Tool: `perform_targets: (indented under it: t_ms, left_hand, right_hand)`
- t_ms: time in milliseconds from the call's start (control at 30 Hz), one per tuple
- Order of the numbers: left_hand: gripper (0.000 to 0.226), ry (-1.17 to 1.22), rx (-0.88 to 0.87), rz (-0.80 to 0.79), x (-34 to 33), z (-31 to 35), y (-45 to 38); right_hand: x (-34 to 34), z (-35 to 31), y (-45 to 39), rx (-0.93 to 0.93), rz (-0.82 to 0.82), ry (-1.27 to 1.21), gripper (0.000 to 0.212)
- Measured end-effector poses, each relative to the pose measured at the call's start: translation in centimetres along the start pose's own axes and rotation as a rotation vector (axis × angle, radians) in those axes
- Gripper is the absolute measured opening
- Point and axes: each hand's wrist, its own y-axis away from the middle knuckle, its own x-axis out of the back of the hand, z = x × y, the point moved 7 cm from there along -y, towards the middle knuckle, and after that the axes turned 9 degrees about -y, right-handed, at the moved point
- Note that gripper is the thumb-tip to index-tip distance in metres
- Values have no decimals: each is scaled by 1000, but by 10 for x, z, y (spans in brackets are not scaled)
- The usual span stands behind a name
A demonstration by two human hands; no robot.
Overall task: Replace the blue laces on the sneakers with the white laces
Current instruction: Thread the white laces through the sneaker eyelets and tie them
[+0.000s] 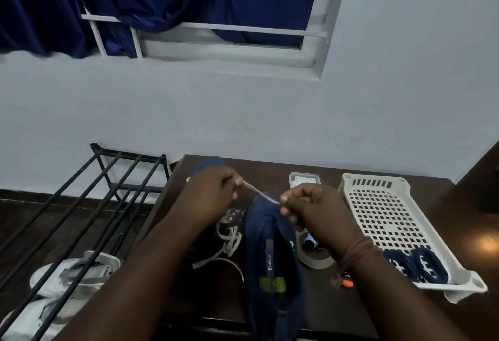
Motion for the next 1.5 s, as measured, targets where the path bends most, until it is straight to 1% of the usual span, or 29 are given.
perform_targets:
  t_ms: [67, 100, 167, 200, 233, 267, 300, 333, 367, 400, 433, 467, 567, 633, 767, 867, 933, 1033, 1167, 1267, 1367, 1433, 1500]
  left_hand:
    - [13, 74, 26, -80, -15, 1, 2]
    - [17, 124, 18, -141, -24, 4, 3]
    - [31, 118, -92, -231, -40, 15, 5]
    - [31, 116, -143, -255, -47, 18, 4]
    - [25, 145, -147, -266, -51, 20, 5]
    - [17, 176, -109, -255, -53, 17, 4]
    - [9, 167, -72, -210, -52, 12, 1]
    - [5, 136, -33, -141, -50, 5, -3]
    - [10, 89, 1, -67, -47, -2, -5]
    - [14, 68, 31, -26, -48, -9, -8]
    - [17, 59, 53, -17, -50, -14, -9]
    - [18, 44, 75, -28, -53, -18, -8]
    - [15, -18, 119, -72, -71, -22, 0]
    - [17, -56, 124, -77, -82, -22, 4]
    - [26, -76, 165, -56, -89, -34, 3]
    - [25, -170, 172, -66, -91, -36, 4]
    - [30, -219, 149, -59, -92, -34, 4]
    - [30, -334, 70, -90, -93, -25, 2]
    - [23, -513, -104, -115, -93, -7, 1]
    - [22, -588, -166, -134, -96, -6, -1]
    - [23, -653, -207, -158, -94, -4, -3]
    - [21, -663, -228, -181, -94, -2, -5]
    - [20, -668, -243, -218, -95, -3, -5]
  right_hand:
    - [-12, 8, -2, -32, -34, -85, 12]
    - [-18, 11, -3, -35, -58, -139, 13]
    - [-29, 11, -7, -12, -95, -205, 13]
    - [-31, 10, -8, 2, -99, -215, 13]
    - [-31, 12, -11, 4, -92, -218, 13]
    - [-30, 16, -13, -1, -73, -211, 12]
    - [-28, 20, -16, -4, -40, -160, 10]
    - [-25, 25, -19, 4, 0, -29, 7]
    - [-22, 28, -20, 13, 19, 172, 6]
    - [-23, 33, -18, 5, -3, 382, 10]
    - [-27, 39, -16, -12, -58, 548, 15]
    - [-31, 43, -13, -34, -124, 652, 19]
    - [-41, 43, -6, -55, -286, 849, 24]
    - [-46, 42, -4, -47, -352, 913, 30]
    - [-45, 47, -2, -58, -375, 905, 33]
    - [-41, 48, -1, -83, -378, 886, 36]
    - [-41, 47, 0, -69, -380, 898, 37]
    - [-44, 48, 0, -42, -379, 905, 36]
    - [-45, 48, -1, -40, -396, 921, 35]
    - [-47, 49, -1, 1, -389, 920, 35]
    - [-48, 49, -1, 17, -388, 914, 40]
    - [-48, 49, -1, 17, -394, 900, 42]
    - [-49, 48, -1, 30, -410, 898, 39]
